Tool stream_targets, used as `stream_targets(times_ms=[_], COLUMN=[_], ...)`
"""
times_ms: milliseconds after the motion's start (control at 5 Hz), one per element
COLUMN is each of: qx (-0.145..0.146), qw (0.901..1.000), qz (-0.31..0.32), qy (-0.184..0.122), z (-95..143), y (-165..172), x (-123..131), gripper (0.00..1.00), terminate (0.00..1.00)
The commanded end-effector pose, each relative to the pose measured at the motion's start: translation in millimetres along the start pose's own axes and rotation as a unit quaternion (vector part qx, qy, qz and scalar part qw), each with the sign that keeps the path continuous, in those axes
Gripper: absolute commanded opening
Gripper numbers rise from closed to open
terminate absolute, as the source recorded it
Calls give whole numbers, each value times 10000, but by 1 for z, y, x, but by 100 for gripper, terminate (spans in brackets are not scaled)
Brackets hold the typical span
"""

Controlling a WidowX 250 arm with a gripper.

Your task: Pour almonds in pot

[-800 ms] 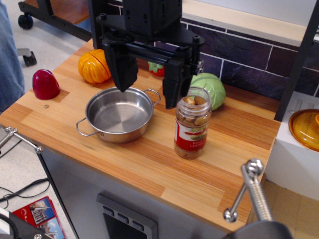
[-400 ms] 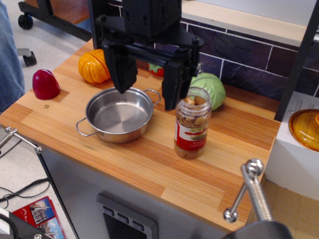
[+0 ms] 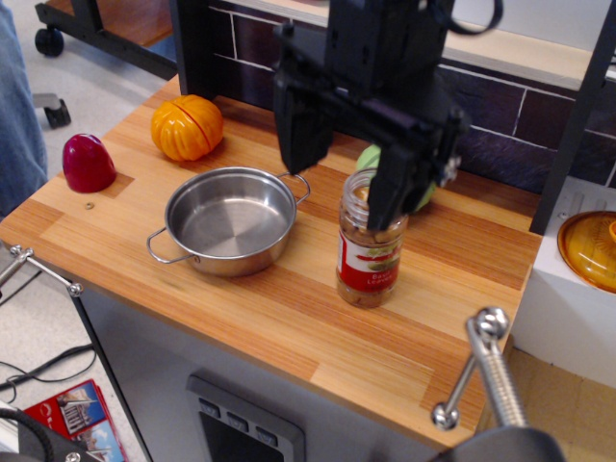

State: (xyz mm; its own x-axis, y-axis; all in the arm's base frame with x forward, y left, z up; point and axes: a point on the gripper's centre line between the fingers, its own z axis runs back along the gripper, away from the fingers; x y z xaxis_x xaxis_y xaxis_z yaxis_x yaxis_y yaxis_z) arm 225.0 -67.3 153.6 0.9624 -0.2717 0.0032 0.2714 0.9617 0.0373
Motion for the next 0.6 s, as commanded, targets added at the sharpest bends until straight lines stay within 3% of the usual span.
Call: stream_targets(times_ms=[0, 200, 400], qx=[1258, 1750, 1967], qw=[9788, 9429, 9248], qz=[-1614, -2821, -3159], qy=[60, 259, 786], z=[6, -11, -33], y=[-34, -57, -64], x=[38, 55, 60], gripper=[100, 100, 100], terminate=[0, 0, 0])
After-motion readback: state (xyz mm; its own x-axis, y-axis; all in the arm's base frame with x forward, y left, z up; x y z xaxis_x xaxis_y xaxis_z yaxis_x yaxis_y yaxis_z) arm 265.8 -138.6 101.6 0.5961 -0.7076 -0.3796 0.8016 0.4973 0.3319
